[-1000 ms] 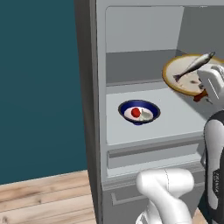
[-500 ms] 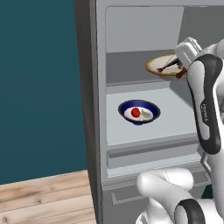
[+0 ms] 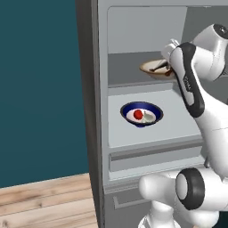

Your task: Place the bowl with the garlic and tomato on the second highest shelf of the fridge. Place the bowl with the fish and chicken drumstick on the top shelf of the fridge.

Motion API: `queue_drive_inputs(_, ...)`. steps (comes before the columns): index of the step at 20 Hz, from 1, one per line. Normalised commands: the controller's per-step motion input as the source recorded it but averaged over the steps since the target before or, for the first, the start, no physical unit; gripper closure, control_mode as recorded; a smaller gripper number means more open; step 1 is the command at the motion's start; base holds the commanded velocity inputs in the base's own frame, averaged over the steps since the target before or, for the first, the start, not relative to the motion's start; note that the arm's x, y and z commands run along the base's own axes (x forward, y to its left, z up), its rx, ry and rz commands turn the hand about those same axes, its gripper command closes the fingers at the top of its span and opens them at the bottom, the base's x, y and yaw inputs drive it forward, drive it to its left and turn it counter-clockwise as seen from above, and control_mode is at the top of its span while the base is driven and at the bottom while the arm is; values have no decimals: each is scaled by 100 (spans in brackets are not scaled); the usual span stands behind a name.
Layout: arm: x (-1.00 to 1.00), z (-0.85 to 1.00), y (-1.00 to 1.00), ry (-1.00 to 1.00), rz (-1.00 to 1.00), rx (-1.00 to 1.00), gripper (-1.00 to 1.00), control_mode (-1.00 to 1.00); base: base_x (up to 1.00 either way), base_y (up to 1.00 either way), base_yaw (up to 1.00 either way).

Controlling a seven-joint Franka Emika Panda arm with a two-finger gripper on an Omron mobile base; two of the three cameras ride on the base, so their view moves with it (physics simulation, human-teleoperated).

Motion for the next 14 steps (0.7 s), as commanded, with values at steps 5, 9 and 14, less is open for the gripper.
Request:
queue_drive_inputs(5, 100, -21, -14, 0, -2, 10, 100, -100, 0, 0, 0)
queue_drive_inputs(9, 100, -1, 0, 0, -4, 0, -100, -100, 0, 0, 0)
queue_drive_inputs(14, 100, -11, -9, 0, -4, 0, -100, -100, 0, 0, 0)
